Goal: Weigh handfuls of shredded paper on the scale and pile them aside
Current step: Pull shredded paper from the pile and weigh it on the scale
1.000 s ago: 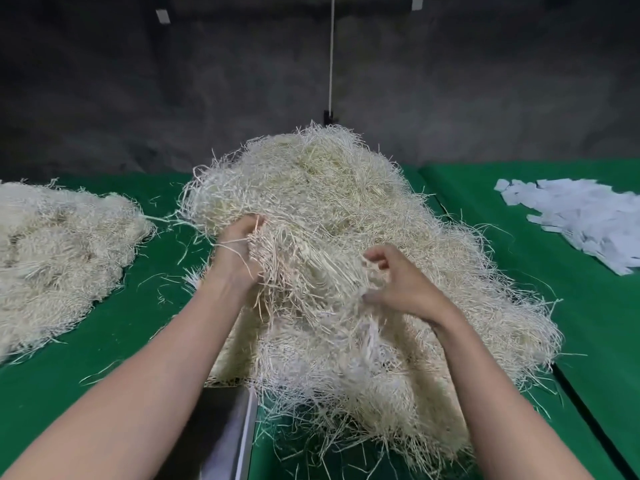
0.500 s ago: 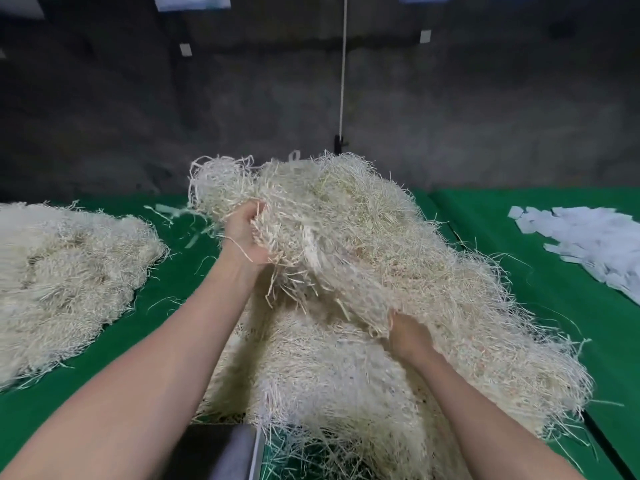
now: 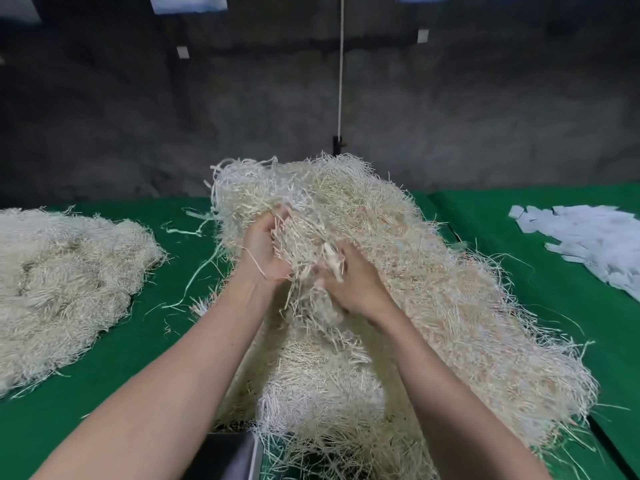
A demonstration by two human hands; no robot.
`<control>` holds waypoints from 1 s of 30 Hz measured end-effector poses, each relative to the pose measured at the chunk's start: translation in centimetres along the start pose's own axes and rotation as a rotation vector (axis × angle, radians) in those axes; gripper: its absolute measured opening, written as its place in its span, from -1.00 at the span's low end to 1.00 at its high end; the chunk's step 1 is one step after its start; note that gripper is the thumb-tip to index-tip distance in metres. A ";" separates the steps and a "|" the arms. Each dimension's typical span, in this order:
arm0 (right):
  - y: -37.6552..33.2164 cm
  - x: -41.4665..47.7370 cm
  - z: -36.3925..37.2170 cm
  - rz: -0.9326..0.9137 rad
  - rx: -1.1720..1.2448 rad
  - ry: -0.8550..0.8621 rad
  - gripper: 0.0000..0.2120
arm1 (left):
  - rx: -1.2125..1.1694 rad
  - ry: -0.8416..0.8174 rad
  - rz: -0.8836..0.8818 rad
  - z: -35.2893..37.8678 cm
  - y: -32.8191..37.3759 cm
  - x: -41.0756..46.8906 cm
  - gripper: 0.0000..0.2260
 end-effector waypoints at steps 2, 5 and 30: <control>5.5 0.7 0.4 0.216 -0.107 0.098 -0.54 | 0.033 0.072 0.069 -0.8 1.2 0.1 -0.94; 12.9 -0.3 -0.3 0.373 -0.449 0.019 -0.66 | 0.023 0.105 0.133 -2.5 2.8 -0.1 -0.85; 3.3 1.9 1.8 0.069 0.034 0.105 -0.77 | 2.103 -0.212 -0.012 -5.8 -3.5 -0.2 -0.60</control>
Point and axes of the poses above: each hand's wrist, its own x-axis towards the middle knuckle, its own z-axis out of the palm, y = z × x, the point moved 6 cm from there along x, towards the middle knuckle, and after that the axes turned 6 degrees about -x, right-handed, at the moved point
